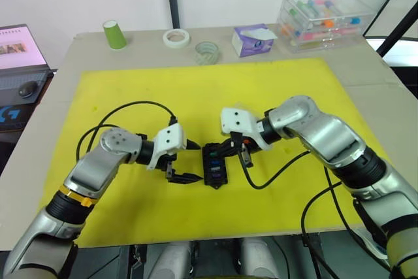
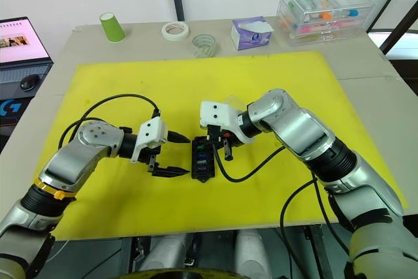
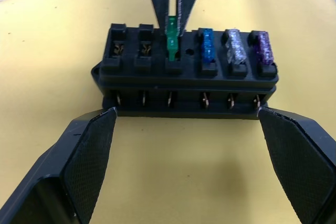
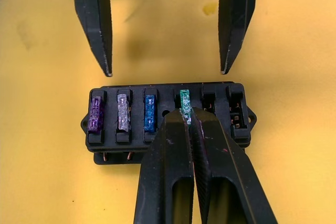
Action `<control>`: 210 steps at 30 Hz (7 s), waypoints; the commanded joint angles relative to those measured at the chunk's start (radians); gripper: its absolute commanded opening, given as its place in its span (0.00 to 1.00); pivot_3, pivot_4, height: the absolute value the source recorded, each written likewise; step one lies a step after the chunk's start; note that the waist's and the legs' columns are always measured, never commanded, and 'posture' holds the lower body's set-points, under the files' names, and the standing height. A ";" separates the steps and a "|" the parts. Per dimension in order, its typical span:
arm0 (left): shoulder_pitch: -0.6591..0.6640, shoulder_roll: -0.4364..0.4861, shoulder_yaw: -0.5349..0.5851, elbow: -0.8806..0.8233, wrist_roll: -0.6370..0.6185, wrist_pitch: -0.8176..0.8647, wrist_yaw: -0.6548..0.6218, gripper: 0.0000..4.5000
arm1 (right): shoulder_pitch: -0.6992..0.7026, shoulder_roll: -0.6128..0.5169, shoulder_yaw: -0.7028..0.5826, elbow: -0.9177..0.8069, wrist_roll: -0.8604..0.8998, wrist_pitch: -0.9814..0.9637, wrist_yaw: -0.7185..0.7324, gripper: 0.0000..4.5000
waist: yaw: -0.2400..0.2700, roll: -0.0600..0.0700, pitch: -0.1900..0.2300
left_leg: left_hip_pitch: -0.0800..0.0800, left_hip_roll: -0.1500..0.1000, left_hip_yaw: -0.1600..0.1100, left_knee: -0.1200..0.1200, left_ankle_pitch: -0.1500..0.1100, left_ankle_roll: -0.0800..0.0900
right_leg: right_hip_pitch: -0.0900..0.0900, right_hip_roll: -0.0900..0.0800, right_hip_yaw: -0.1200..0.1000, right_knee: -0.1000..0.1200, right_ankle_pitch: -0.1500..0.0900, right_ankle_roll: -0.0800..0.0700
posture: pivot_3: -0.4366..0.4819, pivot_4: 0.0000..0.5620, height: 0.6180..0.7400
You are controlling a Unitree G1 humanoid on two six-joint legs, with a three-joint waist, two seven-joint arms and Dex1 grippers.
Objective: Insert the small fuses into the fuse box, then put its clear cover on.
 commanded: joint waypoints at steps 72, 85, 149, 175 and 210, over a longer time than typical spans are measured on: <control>0.016 0.009 0.017 -0.053 0.003 0.001 0.017 1.00 | -0.035 0.019 -0.077 -0.072 -0.042 0.053 0.022 0.22 | 0.000 -0.001 -0.003 | 0.001 0.000 0.000 0.001 0.000 0.000 | 0.001 0.000 0.000 0.001 0.000 0.000 | 0.48 0.27 1.00; 0.015 0.013 0.016 -0.049 0.005 -0.001 0.013 1.00 | 0.020 0.021 -0.078 -0.068 -0.017 0.024 0.003 0.00 | 0.000 -0.001 -0.003 | 0.001 0.000 0.000 0.001 0.000 0.000 | 0.001 0.000 0.000 0.001 0.000 0.000 | 0.48 0.27 1.00; 0.605 0.443 0.803 0.083 -0.162 0.083 -0.120 1.00 | 0.448 -0.562 -0.584 0.246 -0.005 -0.401 0.158 0.99 | 0.001 0.003 0.001 | 0.001 0.002 0.004 -0.001 -0.001 0.002 | 0.001 0.000 0.001 -0.003 0.000 0.000 | 0.48 0.27 1.00; 0.269 0.227 0.576 0.207 -0.699 0.956 0.073 1.00 | 0.020 -0.084 -0.278 -0.160 0.164 -0.100 0.063 0.99 | -0.001 0.001 0.001 | 0.001 0.000 0.001 0.001 -0.002 0.001 | 0.000 0.000 0.001 0.002 0.000 0.000 | 0.48 0.27 1.00; 0.048 0.062 0.404 0.403 -0.592 0.932 0.150 1.00 | -0.003 -0.061 -0.255 -0.190 0.160 -0.059 -0.001 0.99 | 0.006 0.001 -0.001 | 0.001 0.000 0.001 0.002 -0.001 0.001 | 0.001 0.000 0.001 0.002 0.000 0.000 | 0.48 0.27 1.00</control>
